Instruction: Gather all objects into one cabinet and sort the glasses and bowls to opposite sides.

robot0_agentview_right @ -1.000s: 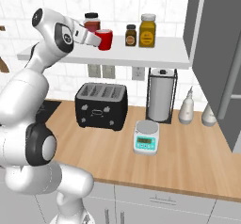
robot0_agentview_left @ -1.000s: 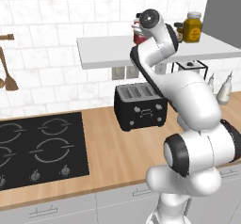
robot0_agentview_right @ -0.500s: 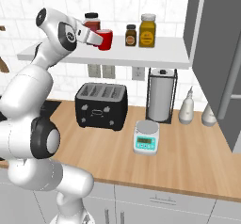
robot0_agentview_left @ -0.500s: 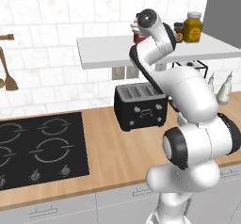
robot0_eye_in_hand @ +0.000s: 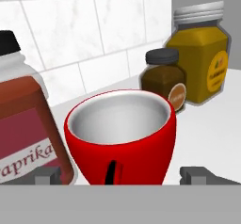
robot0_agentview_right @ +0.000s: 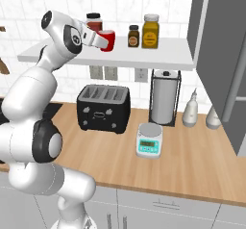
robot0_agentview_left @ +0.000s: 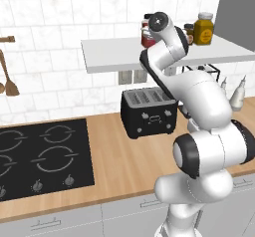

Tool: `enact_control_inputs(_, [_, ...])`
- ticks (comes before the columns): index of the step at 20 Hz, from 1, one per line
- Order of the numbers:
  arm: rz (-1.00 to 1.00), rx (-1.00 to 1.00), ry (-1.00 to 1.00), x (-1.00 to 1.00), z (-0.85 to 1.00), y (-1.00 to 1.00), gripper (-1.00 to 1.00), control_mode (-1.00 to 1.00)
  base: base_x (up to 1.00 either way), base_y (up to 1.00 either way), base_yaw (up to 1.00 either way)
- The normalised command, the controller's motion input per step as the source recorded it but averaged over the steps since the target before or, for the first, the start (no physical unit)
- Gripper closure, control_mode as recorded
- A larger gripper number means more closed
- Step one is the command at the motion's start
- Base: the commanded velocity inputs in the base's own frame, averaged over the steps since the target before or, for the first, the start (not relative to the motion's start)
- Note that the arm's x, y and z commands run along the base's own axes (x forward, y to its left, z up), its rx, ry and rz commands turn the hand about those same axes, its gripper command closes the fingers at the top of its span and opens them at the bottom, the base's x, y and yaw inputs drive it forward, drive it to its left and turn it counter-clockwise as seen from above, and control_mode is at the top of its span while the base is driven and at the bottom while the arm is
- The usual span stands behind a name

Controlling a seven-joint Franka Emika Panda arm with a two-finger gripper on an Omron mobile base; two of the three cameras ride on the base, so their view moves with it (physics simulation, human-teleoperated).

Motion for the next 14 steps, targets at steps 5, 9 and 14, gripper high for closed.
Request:
enact_control_inputs(5, [0.00,0.00,0.00,0.00,0.00,0.00,-1.00,-1.00,0.00,0.00,0.00])
enact_control_inputs(9, [0.00,0.00,0.00,0.00,0.00,0.00,-1.00,-1.00,0.00,0.00,0.00])
enact_control_inputs(14, [0.00,0.00,0.00,0.00,0.00,0.00,1.00,-1.00,0.00,0.00,0.00])
